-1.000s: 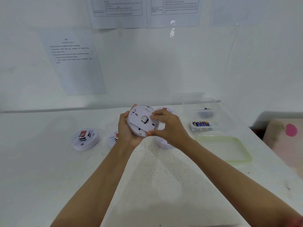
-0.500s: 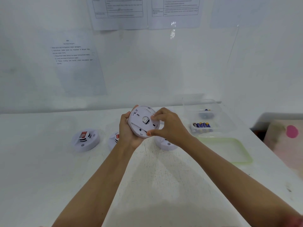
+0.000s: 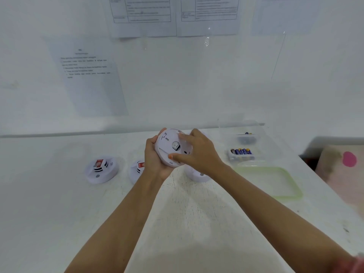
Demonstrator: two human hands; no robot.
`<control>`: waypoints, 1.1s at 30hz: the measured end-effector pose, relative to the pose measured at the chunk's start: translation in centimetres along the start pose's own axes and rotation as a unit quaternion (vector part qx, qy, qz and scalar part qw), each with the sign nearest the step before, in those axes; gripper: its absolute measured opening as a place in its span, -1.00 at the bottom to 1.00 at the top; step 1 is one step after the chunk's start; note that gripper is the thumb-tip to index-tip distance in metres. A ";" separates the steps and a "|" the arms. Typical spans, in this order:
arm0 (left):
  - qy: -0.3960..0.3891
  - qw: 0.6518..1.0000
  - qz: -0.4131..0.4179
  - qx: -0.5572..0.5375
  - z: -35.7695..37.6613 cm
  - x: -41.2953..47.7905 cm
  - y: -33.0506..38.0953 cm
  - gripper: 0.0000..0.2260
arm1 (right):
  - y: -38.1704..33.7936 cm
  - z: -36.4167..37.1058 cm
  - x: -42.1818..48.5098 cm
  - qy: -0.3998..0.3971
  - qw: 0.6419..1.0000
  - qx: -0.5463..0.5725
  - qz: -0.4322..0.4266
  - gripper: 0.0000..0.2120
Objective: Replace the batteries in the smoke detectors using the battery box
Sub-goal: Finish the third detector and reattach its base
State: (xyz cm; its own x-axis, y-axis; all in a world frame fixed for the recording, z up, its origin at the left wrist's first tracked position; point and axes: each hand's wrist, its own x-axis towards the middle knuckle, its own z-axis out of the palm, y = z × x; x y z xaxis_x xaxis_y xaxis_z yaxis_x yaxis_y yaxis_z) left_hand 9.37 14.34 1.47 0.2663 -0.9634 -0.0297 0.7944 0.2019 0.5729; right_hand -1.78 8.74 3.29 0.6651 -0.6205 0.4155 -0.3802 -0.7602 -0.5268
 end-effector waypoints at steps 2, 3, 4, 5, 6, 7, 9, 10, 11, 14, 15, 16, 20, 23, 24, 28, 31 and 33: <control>0.004 1.000 0.010 0.007 0.0 0.1 0.1 -0.67 | 0.2 0.2 0.4 0.013 0.999 0.046 0.005 -0.37; 0.005 1.000 0.016 0.008 -0.1 0.3 0.2 -0.62 | 0.2 0.3 0.5 0.016 0.998 0.065 0.006 -0.37; 0.008 1.000 0.022 0.008 -0.2 0.4 0.2 -0.59 | 0.3 0.4 0.7 0.017 0.996 0.082 0.006 -0.38; 0.014 1.000 0.027 0.005 -0.3 0.6 0.3 -0.60 | 0.4 0.6 0.7 0.017 0.995 0.098 0.006 -0.39; 0.019 0.999 0.031 0.000 -0.4 0.7 0.4 -0.63 | 0.5 0.7 0.8 0.019 0.994 0.111 0.006 -0.40; 0.026 0.999 0.036 0.000 -0.6 0.9 0.4 -0.67 | 0.6 0.8 0.9 0.019 0.993 0.118 0.006 -0.40; 0.039 0.998 0.040 0.010 -0.9 1.1 0.5 -0.74 | 0.8 1.1 0.9 0.019 0.992 0.127 0.009 -0.40; 0.041 0.998 0.040 0.010 -1.0 1.2 0.5 -0.76 | 0.9 1.2 0.9 0.021 0.991 0.131 0.013 -0.40; 0.047 0.998 0.043 0.011 -1.2 1.4 0.4 -0.77 | 1.0 1.3 0.9 0.022 0.991 0.134 0.017 -0.40; 0.064 0.996 0.062 0.027 -1.6 1.7 0.3 -0.78 | 0.9 1.6 0.7 0.038 0.987 0.153 0.029 -0.45; 0.070 0.995 0.067 0.030 -1.6 1.7 0.2 -0.79 | 0.8 1.7 0.6 0.047 0.986 0.159 0.036 -0.48; 0.072 0.994 0.074 0.034 -1.5 1.6 0.1 -0.79 | 0.6 1.9 0.6 0.057 0.984 0.164 0.045 -0.49; 0.086 0.991 0.092 0.047 -1.4 1.5 0.0 -0.80 | 0.4 2.4 0.6 0.072 0.975 0.195 0.072 -0.50; 0.094 0.984 0.116 0.094 -1.3 1.4 0.1 -0.82 | 0.6 2.3 1.2 0.023 0.979 0.182 0.088 -0.49; 0.100 0.978 0.131 0.130 -1.3 1.3 0.2 -0.79 | 0.9 2.1 1.4 -0.009 0.978 0.182 0.102 -0.48; 0.113 0.911 0.208 0.338 0.0 1.0 0.2 -0.82 | 1.1 0.2 2.3 -0.153 0.864 0.428 0.216 -0.54; 0.094 0.901 0.174 0.386 1.5 1.4 -0.5 -0.64 | 0.9 0.1 2.6 -0.140 0.802 0.520 0.259 -0.50; 0.105 0.906 0.147 0.384 1.5 1.9 -0.6 -0.58 | 1.3 0.2 2.7 -0.106 0.784 0.547 0.274 -0.56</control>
State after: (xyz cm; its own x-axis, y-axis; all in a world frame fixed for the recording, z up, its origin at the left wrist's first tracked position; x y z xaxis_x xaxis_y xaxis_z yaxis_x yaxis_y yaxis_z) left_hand 8.55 12.16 2.29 0.5664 -0.8170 0.1080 0.0806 0.1853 0.9794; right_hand -0.40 6.12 3.57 0.7303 -0.6627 -0.1659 0.0566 0.3007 -0.9520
